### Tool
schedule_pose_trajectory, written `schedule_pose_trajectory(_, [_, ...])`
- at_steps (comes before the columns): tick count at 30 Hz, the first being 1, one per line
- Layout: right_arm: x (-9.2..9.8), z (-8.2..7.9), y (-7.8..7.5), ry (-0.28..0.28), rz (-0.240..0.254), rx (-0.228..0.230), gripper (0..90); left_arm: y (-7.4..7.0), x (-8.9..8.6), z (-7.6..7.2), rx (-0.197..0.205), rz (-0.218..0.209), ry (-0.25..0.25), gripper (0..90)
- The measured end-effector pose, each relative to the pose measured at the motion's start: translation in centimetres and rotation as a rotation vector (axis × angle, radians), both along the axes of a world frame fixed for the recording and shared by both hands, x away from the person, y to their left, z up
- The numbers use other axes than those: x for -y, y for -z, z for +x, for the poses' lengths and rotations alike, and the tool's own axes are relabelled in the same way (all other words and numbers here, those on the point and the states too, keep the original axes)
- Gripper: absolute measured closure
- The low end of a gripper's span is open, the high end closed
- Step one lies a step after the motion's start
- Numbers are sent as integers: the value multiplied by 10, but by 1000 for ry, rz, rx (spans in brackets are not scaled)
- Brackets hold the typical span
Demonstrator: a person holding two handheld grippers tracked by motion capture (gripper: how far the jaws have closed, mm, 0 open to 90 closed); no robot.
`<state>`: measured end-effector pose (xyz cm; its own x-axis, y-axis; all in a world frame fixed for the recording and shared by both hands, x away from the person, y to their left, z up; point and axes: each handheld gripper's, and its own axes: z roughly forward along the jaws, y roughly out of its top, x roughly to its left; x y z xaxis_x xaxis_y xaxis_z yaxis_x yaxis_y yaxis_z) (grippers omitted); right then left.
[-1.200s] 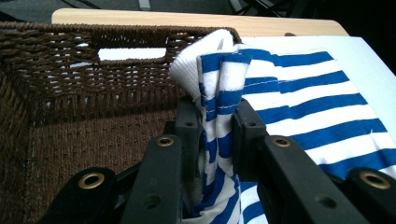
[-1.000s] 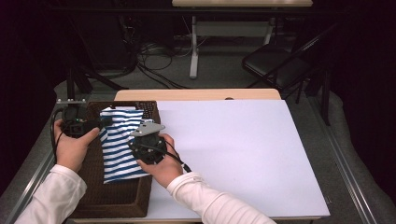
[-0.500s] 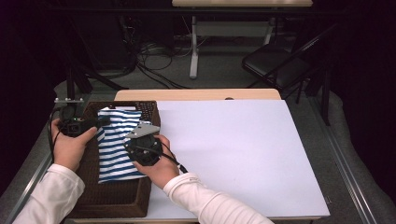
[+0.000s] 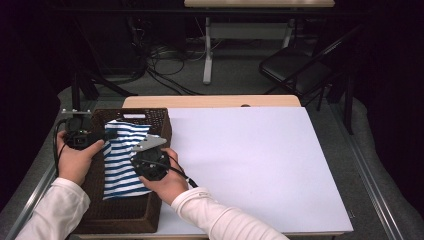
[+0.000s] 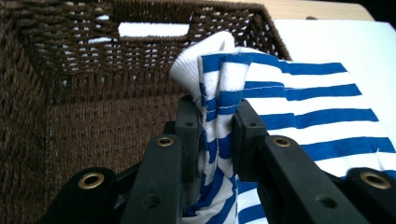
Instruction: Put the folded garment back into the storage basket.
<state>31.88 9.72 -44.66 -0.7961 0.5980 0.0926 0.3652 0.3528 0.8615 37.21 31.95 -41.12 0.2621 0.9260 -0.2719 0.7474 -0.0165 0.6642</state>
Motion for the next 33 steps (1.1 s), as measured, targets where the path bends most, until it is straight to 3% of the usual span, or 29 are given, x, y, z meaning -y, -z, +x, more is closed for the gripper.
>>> schedule_pose_trajectory(19, [-11, -2, 18, -9, -44, -36, 761, 26, -6, 3, -60, 1, -4, 757])
schedule_pose_trajectory(33, [-12, -1, 21, -3, -80, -46, 757, 39, -4, 6, -77, -14, -2, 757])
